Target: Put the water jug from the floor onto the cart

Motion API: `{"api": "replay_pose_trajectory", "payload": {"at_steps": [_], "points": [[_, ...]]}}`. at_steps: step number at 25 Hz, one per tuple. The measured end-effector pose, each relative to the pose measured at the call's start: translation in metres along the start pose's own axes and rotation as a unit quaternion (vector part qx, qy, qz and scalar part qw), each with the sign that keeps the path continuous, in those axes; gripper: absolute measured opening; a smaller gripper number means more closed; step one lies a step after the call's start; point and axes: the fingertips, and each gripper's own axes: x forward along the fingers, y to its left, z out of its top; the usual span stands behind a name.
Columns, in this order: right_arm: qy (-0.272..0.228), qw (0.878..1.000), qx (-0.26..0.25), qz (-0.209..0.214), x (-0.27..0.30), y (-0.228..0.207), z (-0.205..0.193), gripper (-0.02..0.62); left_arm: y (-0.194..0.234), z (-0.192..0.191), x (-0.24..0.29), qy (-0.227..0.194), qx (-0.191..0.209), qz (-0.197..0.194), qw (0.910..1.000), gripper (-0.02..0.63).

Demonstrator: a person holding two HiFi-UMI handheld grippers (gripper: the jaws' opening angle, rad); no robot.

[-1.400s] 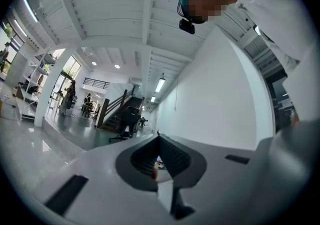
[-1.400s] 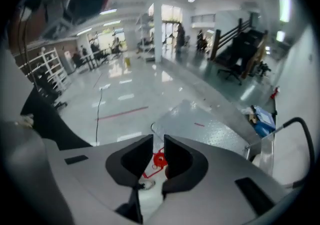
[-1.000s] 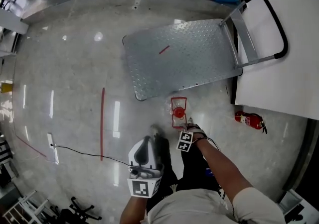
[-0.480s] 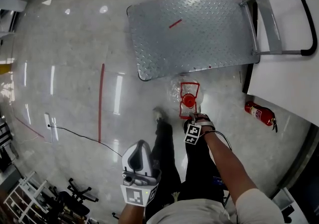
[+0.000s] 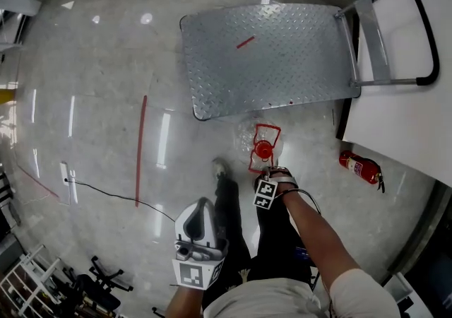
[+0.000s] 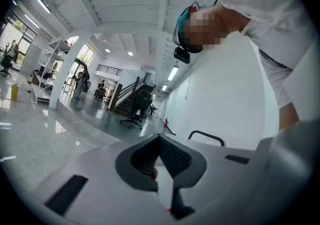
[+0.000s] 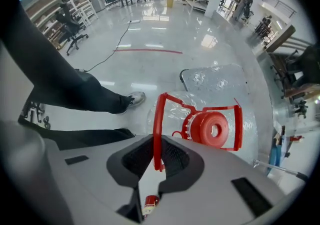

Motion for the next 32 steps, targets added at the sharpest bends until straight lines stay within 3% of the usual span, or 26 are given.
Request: {"api": "replay_pose_trajectory", "payload": {"at_steps": [3,7,11,16,21,25,32], "points": [[-0.002,1.0,0.014,0.016,-0.026,-0.003,-0.007,0.044,-0.01,0.014,0.002,-0.01,0.0,0.0,0.9999,0.003],[-0.009,0.998,0.012,0.067,-0.068,-0.014,-0.015,0.044,-0.02,0.032,0.013,-0.03,-0.028,0.005,0.9992,0.003],[-0.024,0.997,-0.006,0.073,-0.123,-0.027,-0.024,0.046,-0.041,0.063,0.018,-0.048,-0.021,0.006,0.9986,0.004],[-0.046,0.998,-0.016,0.05,-0.188,-0.049,-0.035,0.046,-0.08,0.09,0.024,-0.059,-0.014,0.016,0.998,0.003],[-0.059,0.998,-0.028,0.014,-0.214,-0.089,-0.042,0.048,-0.102,0.104,0.031,-0.078,0.003,0.021,0.9967,0.005],[-0.061,0.998,-0.025,-0.021,-0.228,-0.141,-0.044,0.048,-0.102,0.114,0.055,-0.086,0.02,0.006,0.996,0.004],[-0.053,0.996,0.014,-0.072,-0.254,-0.268,-0.035,0.049,-0.065,0.132,0.131,-0.088,0.027,-0.039,0.9949,0.004]]}}
